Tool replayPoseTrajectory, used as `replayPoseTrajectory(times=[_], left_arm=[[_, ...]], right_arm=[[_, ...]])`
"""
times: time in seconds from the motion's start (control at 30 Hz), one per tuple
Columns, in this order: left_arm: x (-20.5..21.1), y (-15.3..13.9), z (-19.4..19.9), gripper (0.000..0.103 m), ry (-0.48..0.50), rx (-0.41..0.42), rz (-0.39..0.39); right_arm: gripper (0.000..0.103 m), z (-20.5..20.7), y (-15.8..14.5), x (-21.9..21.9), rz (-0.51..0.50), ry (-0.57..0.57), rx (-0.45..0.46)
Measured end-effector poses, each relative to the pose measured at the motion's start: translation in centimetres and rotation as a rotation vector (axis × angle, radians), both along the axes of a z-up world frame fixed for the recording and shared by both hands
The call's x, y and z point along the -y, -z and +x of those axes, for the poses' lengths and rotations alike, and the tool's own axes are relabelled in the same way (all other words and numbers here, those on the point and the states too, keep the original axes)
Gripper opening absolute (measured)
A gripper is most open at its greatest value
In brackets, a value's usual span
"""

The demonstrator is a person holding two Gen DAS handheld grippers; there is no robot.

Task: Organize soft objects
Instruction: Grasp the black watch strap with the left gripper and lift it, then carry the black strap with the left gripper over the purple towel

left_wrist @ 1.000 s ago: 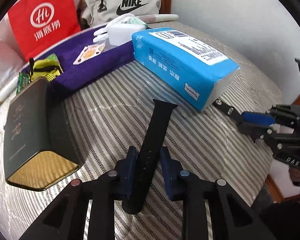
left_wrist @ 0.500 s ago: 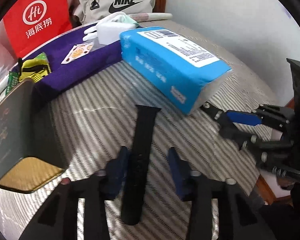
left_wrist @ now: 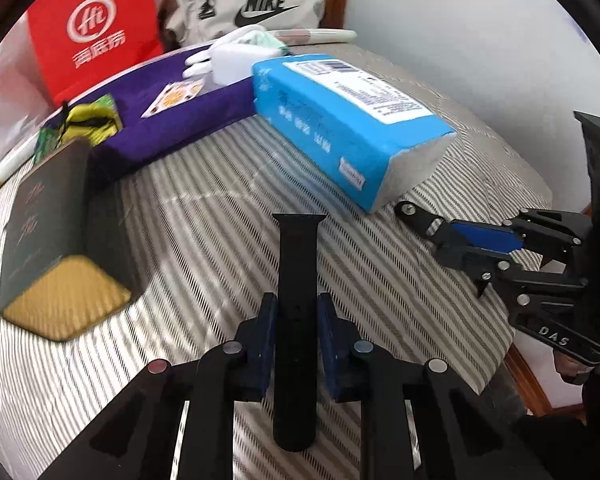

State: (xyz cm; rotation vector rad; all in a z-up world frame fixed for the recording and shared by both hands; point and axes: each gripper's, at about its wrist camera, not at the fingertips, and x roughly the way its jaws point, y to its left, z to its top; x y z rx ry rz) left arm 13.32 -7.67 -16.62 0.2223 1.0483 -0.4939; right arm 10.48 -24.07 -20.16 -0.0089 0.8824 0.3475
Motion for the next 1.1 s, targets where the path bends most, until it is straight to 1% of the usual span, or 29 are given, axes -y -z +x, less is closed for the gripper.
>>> replayPoseTrajectory(times=[0.13,0.27,0.37,0.63,0.8,0.9,1.1], left_arm=[[-1.5,-0.1,-1.0,0.019,-0.052,-0.002,-0.023],[-3.4,-0.9,-2.2,0.019,-0.106,0.020,-0.034],[-4.7,-1.6,-2.9,0.019,-0.139,0.028,-0.046],[-7.9,-3.0,-3.7,0.019,-0.235,0.050,-0.071],[-9.3,-4.3,-4.4,0.020,-0.272,0.073,-0.086],[-10.1,-5.1,-4.6,0.020,-0.289,0.085,-0.114],[-10.9,-6.4,-3.9,0.020,-0.315,0.101,-0.139]], right_arm=[[0.020,-0.9,-0.5,-0.1,0.005,-0.006,0.006],[0.020,-1.3,-0.9,-0.2,-0.010,-0.004,0.008],[0.020,-1.4,-1.5,0.0,0.013,-0.006,0.006],[0.020,-1.4,-4.2,0.0,0.026,-0.016,0.037],[0.020,-0.9,-5.3,0.3,0.031,-0.014,0.039],[0.021,-0.7,-6.1,0.4,0.036,-0.016,0.048],[0.021,-0.3,-7.5,0.2,0.045,-0.024,0.066]])
